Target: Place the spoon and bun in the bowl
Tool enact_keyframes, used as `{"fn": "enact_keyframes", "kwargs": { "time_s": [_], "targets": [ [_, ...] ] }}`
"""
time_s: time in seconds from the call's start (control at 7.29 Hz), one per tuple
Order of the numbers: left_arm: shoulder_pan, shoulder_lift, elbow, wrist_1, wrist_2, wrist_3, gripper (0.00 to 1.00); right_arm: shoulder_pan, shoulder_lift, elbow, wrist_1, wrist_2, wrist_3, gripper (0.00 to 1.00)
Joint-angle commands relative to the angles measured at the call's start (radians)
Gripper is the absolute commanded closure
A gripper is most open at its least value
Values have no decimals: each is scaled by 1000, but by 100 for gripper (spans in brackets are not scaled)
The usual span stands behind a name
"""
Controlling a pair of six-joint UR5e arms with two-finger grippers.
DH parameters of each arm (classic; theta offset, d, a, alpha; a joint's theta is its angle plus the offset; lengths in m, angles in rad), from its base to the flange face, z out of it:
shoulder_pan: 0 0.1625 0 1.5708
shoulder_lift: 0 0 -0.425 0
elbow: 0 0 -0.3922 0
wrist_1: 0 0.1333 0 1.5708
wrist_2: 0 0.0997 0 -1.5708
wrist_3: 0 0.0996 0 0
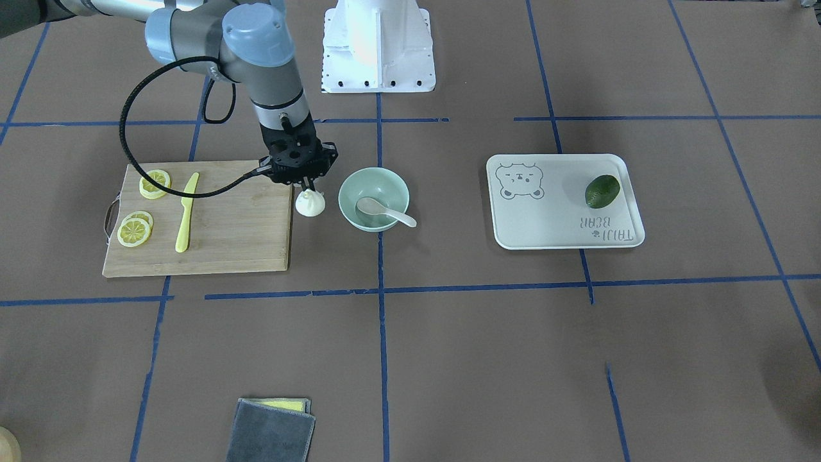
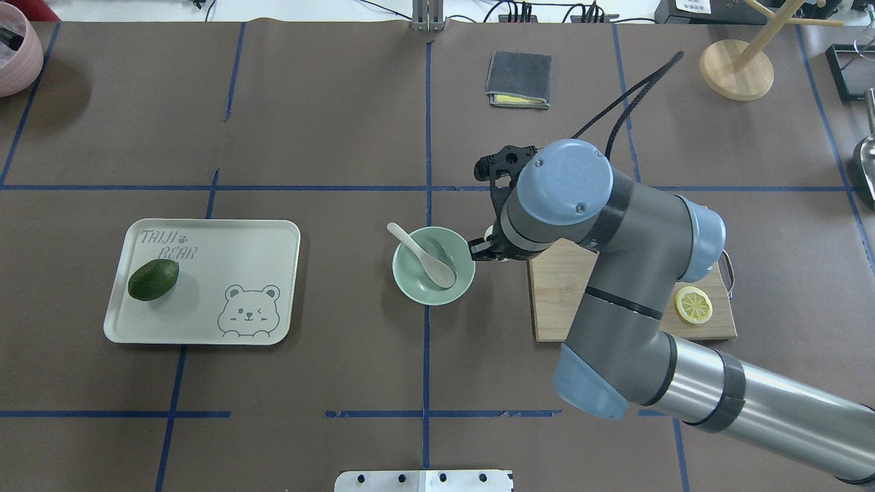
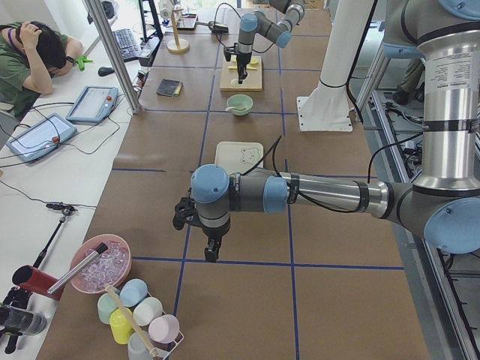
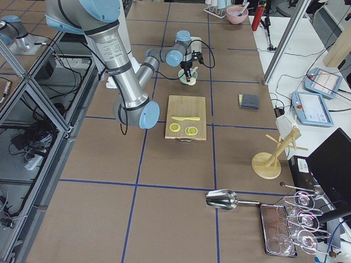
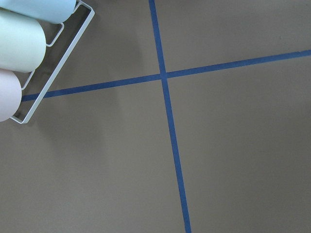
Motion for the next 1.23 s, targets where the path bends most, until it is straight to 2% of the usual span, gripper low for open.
{"fn": "enact_keyframes", "kwargs": {
  "time_s": [0.0, 0.14, 0.27, 0.41, 0.82, 0.96, 1.1],
  "targets": [
    [0, 0, 1, 0, -4, 0, 0, -47, 125, -85, -45, -36, 70, 100],
    [0, 1, -5, 0, -5, 0, 0, -69, 149, -122, -42, -78, 96, 99],
    [0, 2, -8, 1, -7, 0, 0, -74, 154, -131, -43, -78, 97, 40],
    [0, 0, -6, 1, -8, 0, 0, -78, 143, -122, -43, -93, 96, 0],
    [0, 0, -2, 0, -10, 0, 0, -31, 117, -72, -52, -74, 53, 0],
    [2, 0, -2, -2, -8, 0, 0, 54, 111, -50, -74, -2, -43, 0],
    [0, 0, -8, 0, -2, 2, 0, 176, 85, -47, -80, 119, -153, 0]
  ]
}}
